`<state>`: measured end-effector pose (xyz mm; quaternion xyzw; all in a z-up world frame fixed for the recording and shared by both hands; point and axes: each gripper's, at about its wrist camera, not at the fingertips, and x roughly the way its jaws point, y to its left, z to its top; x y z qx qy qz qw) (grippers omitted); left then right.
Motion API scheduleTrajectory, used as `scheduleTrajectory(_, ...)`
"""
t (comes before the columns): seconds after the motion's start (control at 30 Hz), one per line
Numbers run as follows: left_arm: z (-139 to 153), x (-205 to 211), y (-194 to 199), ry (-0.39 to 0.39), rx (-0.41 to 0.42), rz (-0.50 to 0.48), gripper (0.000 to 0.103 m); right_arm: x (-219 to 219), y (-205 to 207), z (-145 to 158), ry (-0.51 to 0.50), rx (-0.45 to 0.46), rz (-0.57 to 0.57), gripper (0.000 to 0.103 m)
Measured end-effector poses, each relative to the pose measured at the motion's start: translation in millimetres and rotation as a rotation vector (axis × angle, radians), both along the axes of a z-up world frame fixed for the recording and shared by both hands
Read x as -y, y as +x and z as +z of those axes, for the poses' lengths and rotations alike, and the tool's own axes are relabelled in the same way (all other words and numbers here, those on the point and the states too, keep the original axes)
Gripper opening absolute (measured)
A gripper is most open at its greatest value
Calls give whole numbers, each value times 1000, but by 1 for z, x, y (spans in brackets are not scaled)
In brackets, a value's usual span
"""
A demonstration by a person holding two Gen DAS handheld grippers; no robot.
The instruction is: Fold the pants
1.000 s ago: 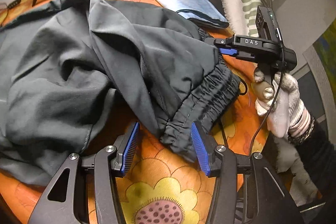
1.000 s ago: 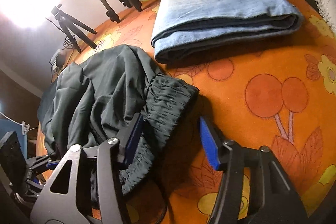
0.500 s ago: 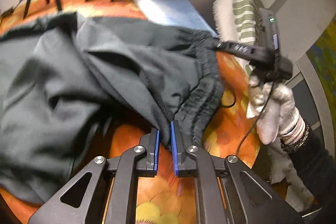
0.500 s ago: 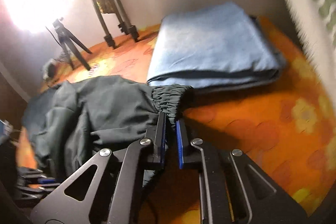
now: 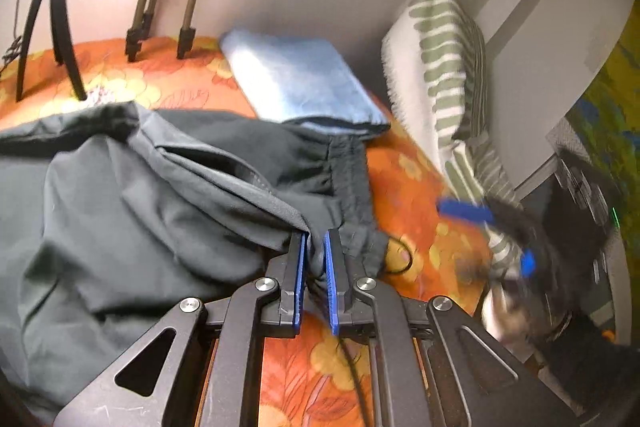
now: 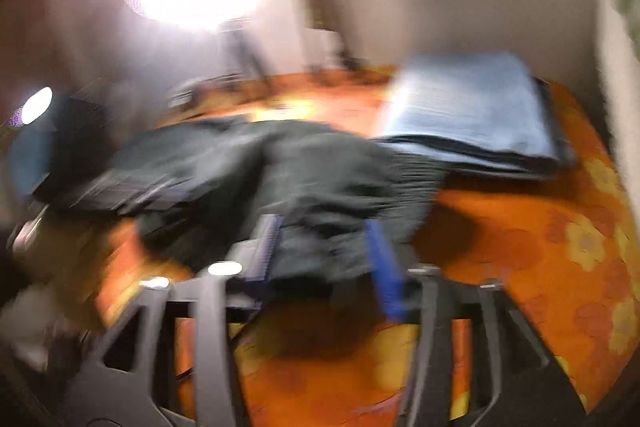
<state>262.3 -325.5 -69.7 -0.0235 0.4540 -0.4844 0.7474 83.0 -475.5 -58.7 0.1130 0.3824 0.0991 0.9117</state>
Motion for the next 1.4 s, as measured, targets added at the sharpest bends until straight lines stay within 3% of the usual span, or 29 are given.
scheduleTrajectory(0.03,2,4,2,-1,-3,-3,8,-13,-1,3,-15,18,42,82)
scheduleTrajectory(0.13,6,12,7,-11,-13,-1,8,-49,6,2,-89,27,141,83)
scheduleTrajectory(0.33,13,16,9,-20,-1,-2,8,-67,31,-20,-176,-19,136,81)
scheduleTrajectory(0.37,13,16,11,-22,-6,1,8,-67,33,-22,-193,-19,124,77)
scheduleTrajectory(0.4,14,17,12,-22,-3,6,8,-66,38,-25,-206,-35,107,61)
scheduleTrajectory(0.43,15,16,14,-20,5,16,8,-62,45,-28,-195,-60,92,37)
scheduleTrajectory(0.5,17,12,18,-26,2,33,8,-55,55,-32,-155,-79,81,15)
scheduleTrajectory(0.63,28,-4,18,2,53,50,9,-35,65,-26,-135,-82,26,11)
scheduleTrajectory(0.77,40,-33,12,50,146,63,16,1,80,-21,-104,-90,-83,11)
scheduleTrajectory(0.87,42,-59,5,104,199,85,21,40,101,-35,-80,-182,-195,12)
scheduleTrajectory(0.93,41,-76,2,136,220,102,21,68,105,-44,-133,-234,-338,31)
scheduleTrajectory(1.0,36,-98,-2,167,223,119,21,80,97,-44,-158,-238,-390,34)
scheduleTrajectory(1.13,24,-131,-7,230,229,152,22,76,70,-40,-145,-224,-379,38)
scheduleTrajectory(1.3,5,-160,-18,259,178,171,22,36,50,-26,-160,-167,-247,39)
scheduleTrajectory(1.37,-2,-165,-29,259,170,157,22,12,44,-25,-215,-149,-170,45)
scheduleTrajectory(1.4,-7,-166,-33,263,164,150,22,1,44,-24,-245,-144,-139,53)
